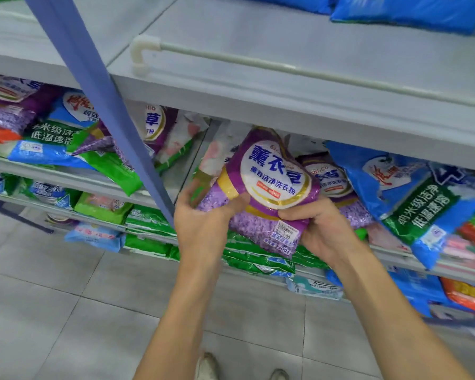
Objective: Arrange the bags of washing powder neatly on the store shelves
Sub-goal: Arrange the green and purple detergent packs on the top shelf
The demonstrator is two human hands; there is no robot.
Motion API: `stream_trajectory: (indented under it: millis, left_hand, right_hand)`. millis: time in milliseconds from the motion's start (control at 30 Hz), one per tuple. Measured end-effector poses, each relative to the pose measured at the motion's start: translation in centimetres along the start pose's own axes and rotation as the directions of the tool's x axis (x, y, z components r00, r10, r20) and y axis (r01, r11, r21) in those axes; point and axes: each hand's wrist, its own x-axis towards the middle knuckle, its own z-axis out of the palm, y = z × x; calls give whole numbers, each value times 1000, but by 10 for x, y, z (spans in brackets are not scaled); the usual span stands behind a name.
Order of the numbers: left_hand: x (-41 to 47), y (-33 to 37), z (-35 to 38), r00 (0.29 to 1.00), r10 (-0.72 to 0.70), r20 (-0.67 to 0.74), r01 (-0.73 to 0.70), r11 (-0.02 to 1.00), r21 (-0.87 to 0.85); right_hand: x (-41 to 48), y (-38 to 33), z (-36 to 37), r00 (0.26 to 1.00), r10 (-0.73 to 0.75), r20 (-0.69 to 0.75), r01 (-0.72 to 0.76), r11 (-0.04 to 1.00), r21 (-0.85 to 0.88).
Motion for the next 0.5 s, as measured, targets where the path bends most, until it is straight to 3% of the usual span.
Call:
stream_trajectory:
  millis: [67, 133, 200, 300, 367, 500]
  left_hand:
    - [-4, -4, -4, 969, -137, 208, 142, 990, -9]
    - [-14, -4, -4, 899, -178, 401, 195, 981, -1]
    - [-26, -2, -2, 837, -203, 508, 237, 971, -2]
    - [-51, 0, 8, 777, -194, 599, 201, 978, 55]
    - [-70, 2, 15, 779, -176, 602, 195, 980, 34]
    - [-108, 11, 24, 752, -128, 646, 191, 981, -27]
  right_hand:
    - [-16, -1, -16, 1000, -12, -5, 12, 999, -33]
    - [-33, -2, -31, 1000, -24, -8, 24, 998, -62]
    - [-54, -7, -42, 1000, -27, -2, 27, 994, -103]
    - [-88, -16, -46, 998, -56, 40, 63, 976, -210]
    - [-113, -23, -44, 994, -101, 30, 105, 972, -211]
    - [-158, -34, -41, 969, -156, -193, 146, 987, -66]
